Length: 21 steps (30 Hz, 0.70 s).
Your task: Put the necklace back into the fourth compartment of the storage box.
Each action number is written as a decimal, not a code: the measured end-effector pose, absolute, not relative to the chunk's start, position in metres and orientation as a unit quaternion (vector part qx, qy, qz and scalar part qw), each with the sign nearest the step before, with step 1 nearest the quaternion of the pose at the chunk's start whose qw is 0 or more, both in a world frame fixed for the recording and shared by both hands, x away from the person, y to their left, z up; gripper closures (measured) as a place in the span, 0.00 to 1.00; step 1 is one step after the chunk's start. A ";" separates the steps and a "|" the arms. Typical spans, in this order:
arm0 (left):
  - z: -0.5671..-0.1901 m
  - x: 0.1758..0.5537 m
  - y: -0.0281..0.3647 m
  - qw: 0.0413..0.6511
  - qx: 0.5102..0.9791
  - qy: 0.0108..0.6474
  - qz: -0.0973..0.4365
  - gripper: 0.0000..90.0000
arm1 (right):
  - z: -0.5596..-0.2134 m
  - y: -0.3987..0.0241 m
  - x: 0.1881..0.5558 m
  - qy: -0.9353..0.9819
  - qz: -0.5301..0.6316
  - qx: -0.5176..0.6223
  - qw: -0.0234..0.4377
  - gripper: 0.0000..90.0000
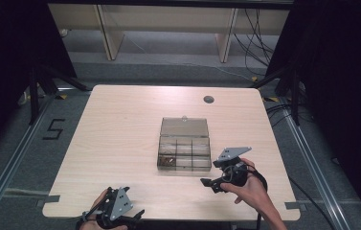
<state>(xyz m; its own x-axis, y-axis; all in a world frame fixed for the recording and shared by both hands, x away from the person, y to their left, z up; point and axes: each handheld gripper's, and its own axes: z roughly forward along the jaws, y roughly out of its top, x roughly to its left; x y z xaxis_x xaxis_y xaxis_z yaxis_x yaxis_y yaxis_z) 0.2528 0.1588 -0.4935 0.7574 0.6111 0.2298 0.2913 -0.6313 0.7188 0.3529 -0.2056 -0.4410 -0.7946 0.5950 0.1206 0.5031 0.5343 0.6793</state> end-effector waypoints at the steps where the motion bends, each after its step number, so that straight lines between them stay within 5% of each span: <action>1: -0.493 0.253 0.159 0.344 0.872 0.259 0.234 0.17 | -0.442 -0.206 0.352 0.873 0.363 0.320 0.063 0.21; 21: -0.492 0.252 0.159 0.345 0.872 0.258 0.233 0.17 | -0.450 -0.221 0.343 0.865 0.380 0.321 0.070 0.20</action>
